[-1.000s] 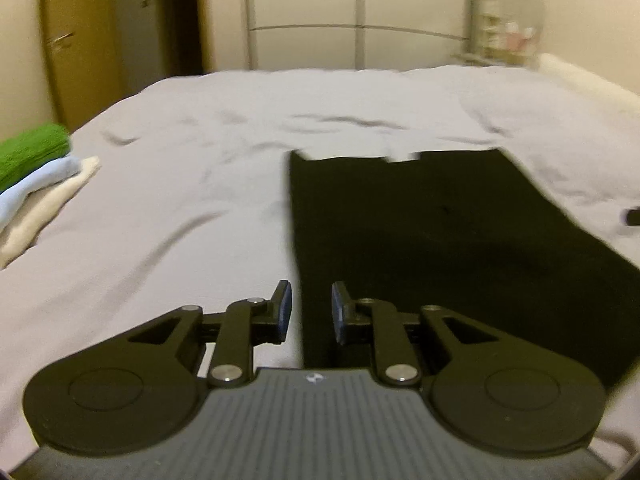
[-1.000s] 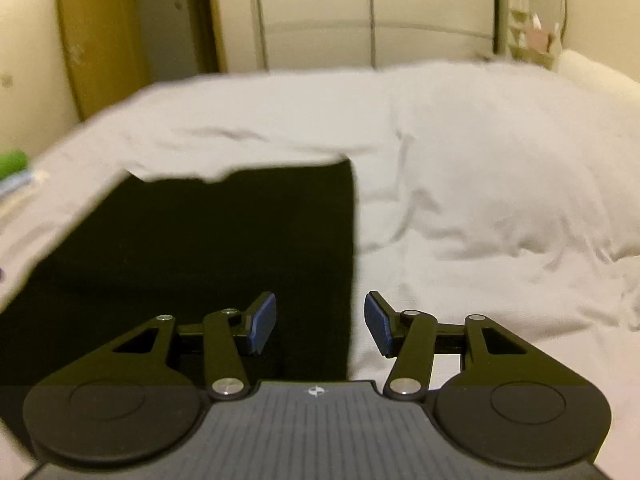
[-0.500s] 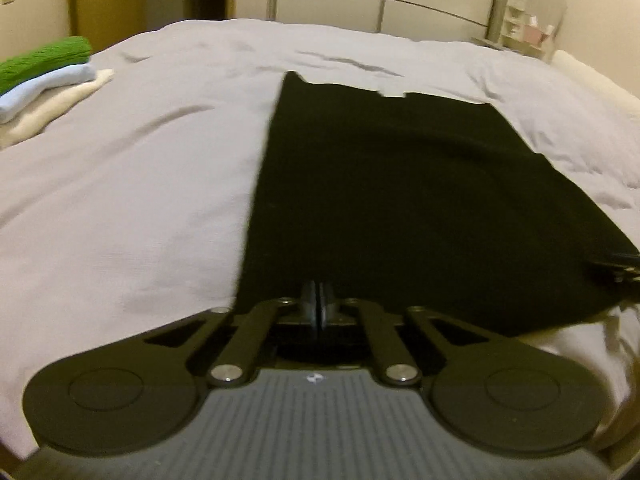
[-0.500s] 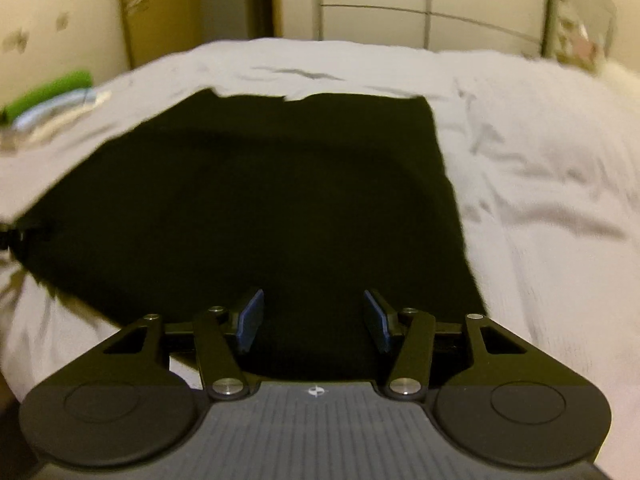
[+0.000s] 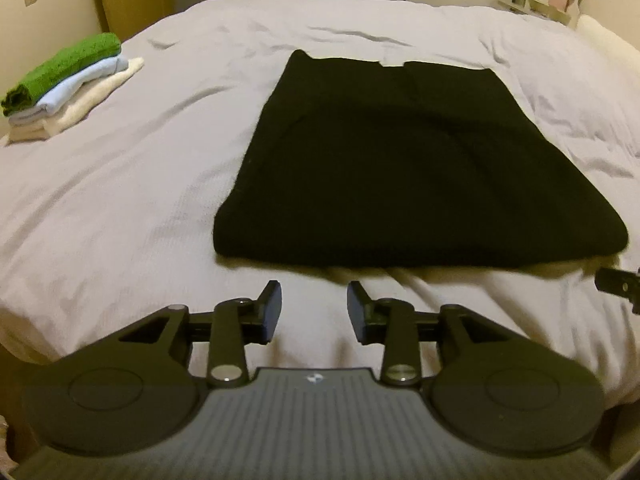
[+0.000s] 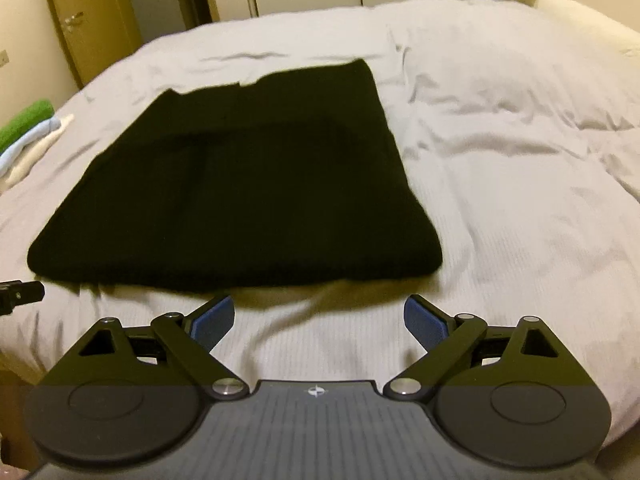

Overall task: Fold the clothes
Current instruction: 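Open both grippers and withdraw them from the folded garment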

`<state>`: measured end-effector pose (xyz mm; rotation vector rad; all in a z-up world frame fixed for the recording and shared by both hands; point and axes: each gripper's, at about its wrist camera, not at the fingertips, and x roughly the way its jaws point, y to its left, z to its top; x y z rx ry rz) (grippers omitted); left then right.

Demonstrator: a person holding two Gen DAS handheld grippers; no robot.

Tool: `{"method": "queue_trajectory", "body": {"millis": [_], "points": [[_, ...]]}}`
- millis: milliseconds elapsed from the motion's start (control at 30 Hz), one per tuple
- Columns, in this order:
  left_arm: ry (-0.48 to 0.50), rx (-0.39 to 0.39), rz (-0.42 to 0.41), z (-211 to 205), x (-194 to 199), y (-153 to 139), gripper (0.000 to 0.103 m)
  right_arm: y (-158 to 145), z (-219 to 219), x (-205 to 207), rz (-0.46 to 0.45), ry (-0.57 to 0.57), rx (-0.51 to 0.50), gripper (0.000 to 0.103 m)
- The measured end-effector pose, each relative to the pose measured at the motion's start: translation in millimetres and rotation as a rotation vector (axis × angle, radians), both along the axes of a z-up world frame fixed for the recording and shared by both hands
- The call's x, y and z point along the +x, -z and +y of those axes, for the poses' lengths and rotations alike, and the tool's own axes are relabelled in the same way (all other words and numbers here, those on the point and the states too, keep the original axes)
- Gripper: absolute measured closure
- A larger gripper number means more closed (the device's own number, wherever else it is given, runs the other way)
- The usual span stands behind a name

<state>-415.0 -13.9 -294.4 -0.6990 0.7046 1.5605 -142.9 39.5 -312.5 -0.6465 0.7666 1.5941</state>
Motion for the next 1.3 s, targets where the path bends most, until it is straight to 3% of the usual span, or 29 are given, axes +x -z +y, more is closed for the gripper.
{"method": "queue_trajectory", "body": {"millis": [267,567,900,1300], "points": [[0.016,0.078,0.018,-39,13,-31,0.065,-33,-38,-2,-0.012,-0.004,0.087,0.004],[0.042,0.107,0.003,-62,16,-40,0.062,-46,-60,-5,-0.041,0.0,0.111,0.003],[0.043,0.055,-0.007,-55,0,-21,0.06,-42,-56,-18,-0.059,0.007,0.097,0.003],[0.024,0.014,-0.006,-21,-12,2,0.057,-15,-16,-27,-0.074,-0.013,0.024,0.003]]}}
